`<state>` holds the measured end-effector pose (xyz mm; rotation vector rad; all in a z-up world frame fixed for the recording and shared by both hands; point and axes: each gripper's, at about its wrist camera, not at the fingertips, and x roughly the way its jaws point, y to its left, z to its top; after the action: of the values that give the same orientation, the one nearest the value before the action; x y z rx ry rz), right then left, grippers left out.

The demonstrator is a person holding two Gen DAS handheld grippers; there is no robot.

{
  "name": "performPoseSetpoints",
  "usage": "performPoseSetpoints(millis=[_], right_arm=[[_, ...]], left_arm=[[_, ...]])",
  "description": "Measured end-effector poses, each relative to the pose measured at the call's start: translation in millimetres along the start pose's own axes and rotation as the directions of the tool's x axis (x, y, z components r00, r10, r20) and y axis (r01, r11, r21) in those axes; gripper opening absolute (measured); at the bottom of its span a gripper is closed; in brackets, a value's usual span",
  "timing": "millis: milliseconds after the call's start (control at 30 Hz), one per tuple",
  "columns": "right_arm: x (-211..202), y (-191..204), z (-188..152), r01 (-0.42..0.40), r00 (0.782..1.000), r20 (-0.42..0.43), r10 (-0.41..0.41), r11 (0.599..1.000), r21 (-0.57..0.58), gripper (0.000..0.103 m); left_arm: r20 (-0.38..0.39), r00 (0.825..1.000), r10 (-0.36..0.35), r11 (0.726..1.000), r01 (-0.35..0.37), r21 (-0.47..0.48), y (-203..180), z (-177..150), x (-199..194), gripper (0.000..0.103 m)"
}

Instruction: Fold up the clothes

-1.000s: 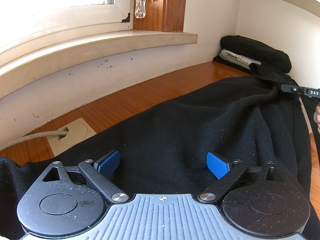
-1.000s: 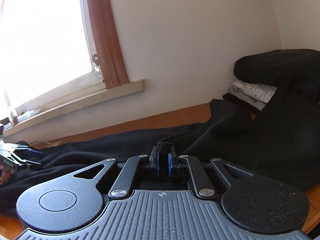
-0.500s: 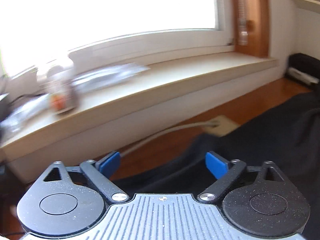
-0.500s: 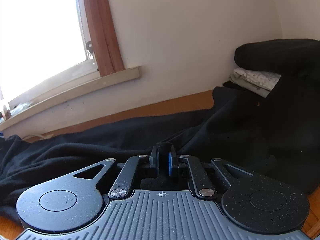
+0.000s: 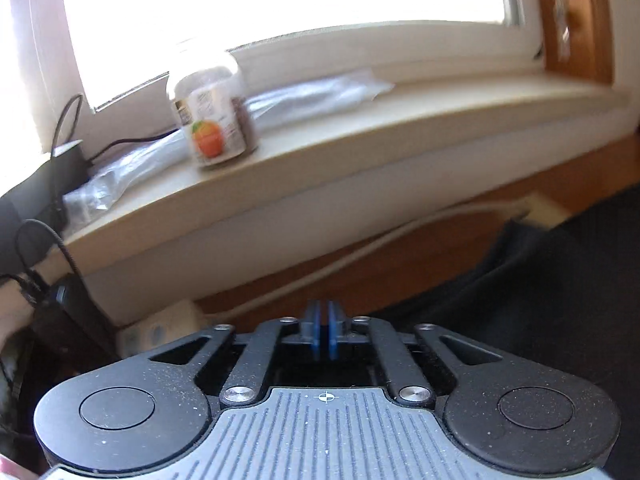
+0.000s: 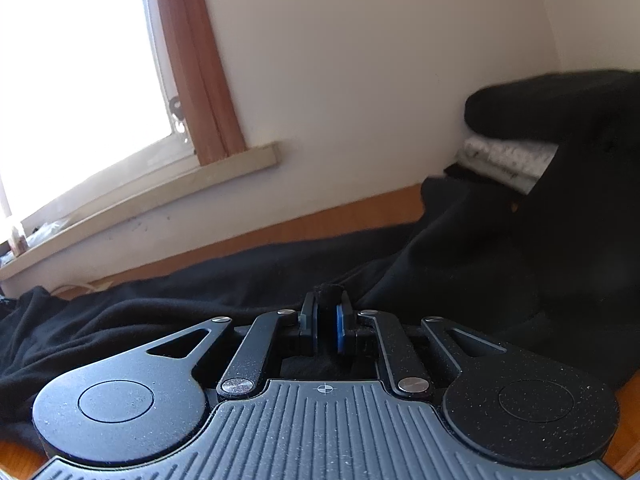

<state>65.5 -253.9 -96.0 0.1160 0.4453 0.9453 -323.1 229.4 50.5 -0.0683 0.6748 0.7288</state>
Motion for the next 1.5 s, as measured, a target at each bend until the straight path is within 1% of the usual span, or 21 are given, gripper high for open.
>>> performPoseSetpoints(millis=[33, 67, 133, 200, 267, 367, 433, 467, 533, 600, 733, 767, 833, 967, 1100, 1267, 1333, 1367, 1433, 1467, 1500], right_arm=[[-5, -4, 5, 0.009, 1.0, 0.022, -0.009, 1.0, 0.007, 0.009], [-12, -9, 12, 0.025, 0.999, 0.047, -0.025, 1.0, 0.011, 0.009], [-28, -22, 32, 0.075, 0.992, 0.097, -0.075, 0.997, 0.002, 0.008], [-47, -36, 56, 0.136, 0.981, 0.139, -0.132, 0.99, -0.022, 0.008], [-67, -52, 83, 0.228, 0.959, 0.186, -0.214, 0.972, -0.059, 0.007], [-90, -84, 121, 0.356, 0.915, 0.226, -0.333, 0.932, -0.068, 0.006], [-102, -106, 144, 0.421, 0.887, 0.24, -0.394, 0.904, -0.07, 0.006], [-106, -114, 152, 0.45, 0.874, 0.243, -0.421, 0.89, -0.077, 0.006], [-114, -125, 161, 0.476, 0.86, 0.244, -0.448, 0.877, -0.069, 0.006], [-117, -132, 158, 0.476, 0.864, 0.222, -0.452, 0.877, -0.063, 0.006], [-110, -147, 129, 0.468, 0.879, 0.142, -0.456, 0.882, -0.064, 0.006], [-108, -150, 121, 0.468, 0.88, 0.126, -0.458, 0.882, -0.062, 0.006], [-106, -158, 109, 0.46, 0.885, 0.097, -0.455, 0.887, -0.031, 0.006], [-97, -165, 97, 0.451, 0.89, 0.068, -0.451, 0.892, 0.013, 0.007], [-92, -147, 101, 0.4, 0.911, 0.101, -0.4, 0.916, 0.022, 0.007], [-80, -85, 116, 0.258, 0.956, 0.155, -0.248, 0.965, -0.049, 0.007], [-78, -53, 117, 0.177, 0.973, 0.166, -0.161, 0.981, -0.085, 0.007], [-78, -34, 113, 0.116, 0.982, 0.16, -0.098, 0.988, -0.103, 0.007], [-72, 3, 100, -0.022, 0.992, 0.118, 0.037, 0.991, -0.132, 0.007], [-68, 18, 89, -0.073, 0.993, 0.086, 0.086, 0.987, -0.144, 0.007], [-62, 27, 74, -0.103, 0.993, 0.04, 0.11, 0.983, -0.154, 0.007]], left_arm=[[0.021, 0.999, -0.027, 1.0, 0.027, -0.013, -4, 2, -6, 0.026], [0.048, 0.998, -0.046, 0.999, 0.047, -0.01, -12, 5, -12, 0.03], [0.088, 0.993, -0.074, 0.997, 0.072, 0.024, -35, 11, -22, 0.043], [0.109, 0.984, -0.14, 0.989, 0.134, 0.062, -63, 18, -26, 0.048], [0.119, 0.97, -0.214, 0.974, 0.203, 0.098, -92, 25, -28, 0.051], [0.11, 0.941, -0.321, 0.943, 0.306, 0.134, -129, 32, -25, 0.055], [0.098, 0.92, -0.379, 0.919, 0.361, 0.159, -154, 36, -23, 0.056], [0.091, 0.915, -0.393, 0.911, 0.374, 0.172, -164, 37, -22, 0.056], [0.076, 0.904, -0.421, 0.895, 0.4, 0.197, -183, 39, -19, 0.058], [0.059, 0.891, -0.45, 0.878, 0.43, 0.209, -194, 35, -15, 0.061], [0.019, 0.867, -0.497, 0.846, 0.48, 0.232, -211, 25, -4, 0.062], [0.006, 0.869, -0.495, 0.844, 0.479, 0.241, -214, 23, -2, 0.062], [-0.018, 0.871, -0.491, 0.841, 0.479, 0.252, -219, 22, 4, 0.07], [-0.049, 0.871, -0.489, 0.841, 0.485, 0.239, -221, 19, 18, 0.07], [-0.05, 0.867, -0.496, 0.846, 0.496, 0.197, -219, 19, 28, 0.071], [-0.04, 0.867, -0.496, 0.848, 0.494, 0.195, -218, 16, 29, 0.075], [-0.037, 0.87, -0.492, 0.85, 0.489, 0.196, -218, 16, 28, 0.075], [-0.037, 0.87, -0.492, 0.85, 0.489, 0.194, -218, 15, 28, 0.076], [-0.035, 0.869, -0.493, 0.851, 0.49, 0.189, -218, 15, 28, 0.076], [-0.036, 0.87, -0.492, 0.851, 0.49, 0.189, -218, 16, 28, 0.076], [-0.035, 0.87, -0.491, 0.852, 0.488, 0.188, -218, 16, 28, 0.076]])
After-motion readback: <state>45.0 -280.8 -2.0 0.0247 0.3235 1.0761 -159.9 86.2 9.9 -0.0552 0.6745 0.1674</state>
